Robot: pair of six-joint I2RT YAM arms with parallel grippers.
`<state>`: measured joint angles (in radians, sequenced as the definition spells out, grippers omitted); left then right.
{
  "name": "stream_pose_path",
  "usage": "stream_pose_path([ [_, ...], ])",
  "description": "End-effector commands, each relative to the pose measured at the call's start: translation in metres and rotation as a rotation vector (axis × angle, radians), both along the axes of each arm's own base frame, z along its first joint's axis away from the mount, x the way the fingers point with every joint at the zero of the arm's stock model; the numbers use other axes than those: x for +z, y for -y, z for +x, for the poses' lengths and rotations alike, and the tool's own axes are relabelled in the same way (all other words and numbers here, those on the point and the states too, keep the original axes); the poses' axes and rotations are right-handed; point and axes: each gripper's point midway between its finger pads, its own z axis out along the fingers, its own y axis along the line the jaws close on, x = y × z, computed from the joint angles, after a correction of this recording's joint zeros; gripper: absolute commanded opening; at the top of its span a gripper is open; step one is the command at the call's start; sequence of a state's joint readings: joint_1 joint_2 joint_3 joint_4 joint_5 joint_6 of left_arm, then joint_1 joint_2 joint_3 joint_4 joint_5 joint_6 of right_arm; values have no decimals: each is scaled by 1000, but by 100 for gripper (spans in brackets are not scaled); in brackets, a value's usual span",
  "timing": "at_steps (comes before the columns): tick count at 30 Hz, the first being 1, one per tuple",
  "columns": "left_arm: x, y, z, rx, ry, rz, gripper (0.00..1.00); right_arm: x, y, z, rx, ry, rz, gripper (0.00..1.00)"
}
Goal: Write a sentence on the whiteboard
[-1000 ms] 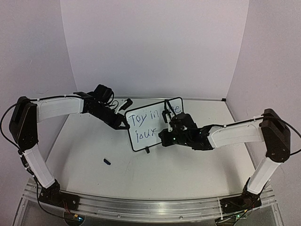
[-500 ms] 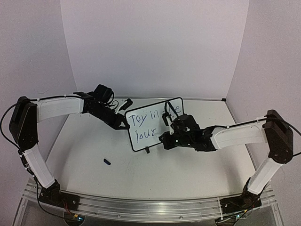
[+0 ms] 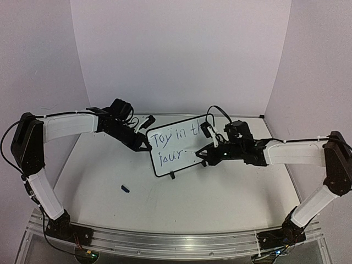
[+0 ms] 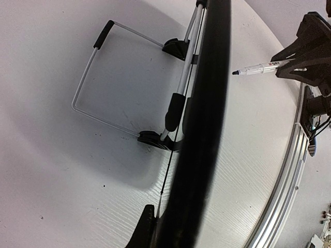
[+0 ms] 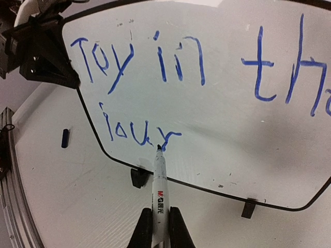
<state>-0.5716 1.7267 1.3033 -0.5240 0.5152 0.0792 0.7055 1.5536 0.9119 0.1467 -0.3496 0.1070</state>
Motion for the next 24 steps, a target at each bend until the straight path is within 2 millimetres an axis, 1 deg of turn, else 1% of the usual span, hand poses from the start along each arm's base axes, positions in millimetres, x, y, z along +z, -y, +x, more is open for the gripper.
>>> stream_pose_path([
  [1,-16,-12,4,32,17,112,0,-3,3,-14,60,7,-12,0],
  [5,-23,-11,4,29,0,120,0,-12,10,-12,27,3,-36,0],
  [10,-23,-11,4,28,-1,118,0,-13,9,-3,-9,6,-37,0],
  [17,-23,-10,4,25,-1,116,0,-20,1,8,-23,-3,-29,0],
  [24,-21,-10,3,25,0,112,0,-16,-4,17,-44,5,-2,0],
])
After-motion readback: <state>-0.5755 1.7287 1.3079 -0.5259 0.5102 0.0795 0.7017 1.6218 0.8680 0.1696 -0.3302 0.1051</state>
